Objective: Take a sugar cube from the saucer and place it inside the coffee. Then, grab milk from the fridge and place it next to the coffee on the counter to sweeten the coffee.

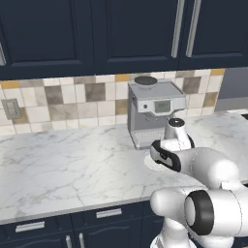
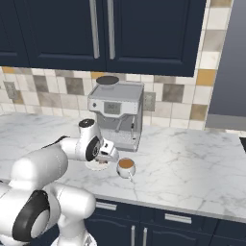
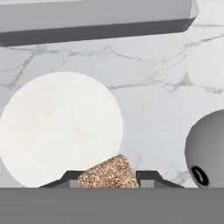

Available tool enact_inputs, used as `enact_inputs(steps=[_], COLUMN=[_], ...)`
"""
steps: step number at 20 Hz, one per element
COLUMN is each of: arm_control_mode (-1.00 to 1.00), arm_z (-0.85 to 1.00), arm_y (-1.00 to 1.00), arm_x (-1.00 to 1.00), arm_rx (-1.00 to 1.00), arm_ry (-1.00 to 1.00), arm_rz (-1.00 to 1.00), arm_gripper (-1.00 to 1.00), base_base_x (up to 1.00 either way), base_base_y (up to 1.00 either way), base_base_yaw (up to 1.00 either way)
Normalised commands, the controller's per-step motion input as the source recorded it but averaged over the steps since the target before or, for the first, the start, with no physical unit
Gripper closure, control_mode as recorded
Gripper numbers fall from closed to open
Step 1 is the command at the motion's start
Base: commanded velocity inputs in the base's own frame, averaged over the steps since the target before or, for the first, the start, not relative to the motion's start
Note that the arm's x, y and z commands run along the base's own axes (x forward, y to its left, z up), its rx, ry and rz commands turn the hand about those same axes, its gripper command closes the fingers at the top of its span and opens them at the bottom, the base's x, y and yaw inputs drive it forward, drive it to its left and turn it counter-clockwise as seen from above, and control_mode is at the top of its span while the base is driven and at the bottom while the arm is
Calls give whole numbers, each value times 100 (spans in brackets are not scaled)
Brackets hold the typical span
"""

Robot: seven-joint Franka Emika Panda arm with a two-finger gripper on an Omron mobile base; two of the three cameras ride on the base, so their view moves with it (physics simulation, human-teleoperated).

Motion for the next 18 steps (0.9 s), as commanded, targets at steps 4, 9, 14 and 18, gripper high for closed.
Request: enact_inputs(steps=[4,9,14,18], arm_control_mode=[-100,-100,-100,-100], arm_z=[62,60,13,-10], arm_y=[-47,-55,-70,-48], arm_x=[-6,-4,-10,4], arm_rx=[4,5,8,2], arm_ry=[0,-2,0,2], arm_rz=[-33,-25,-13,0], arm_gripper=[100,100,100,100], base_base_x=[0,0,0,0], base_base_y=[0,0,0,0], base_base_yaw=[0,0,0,0])
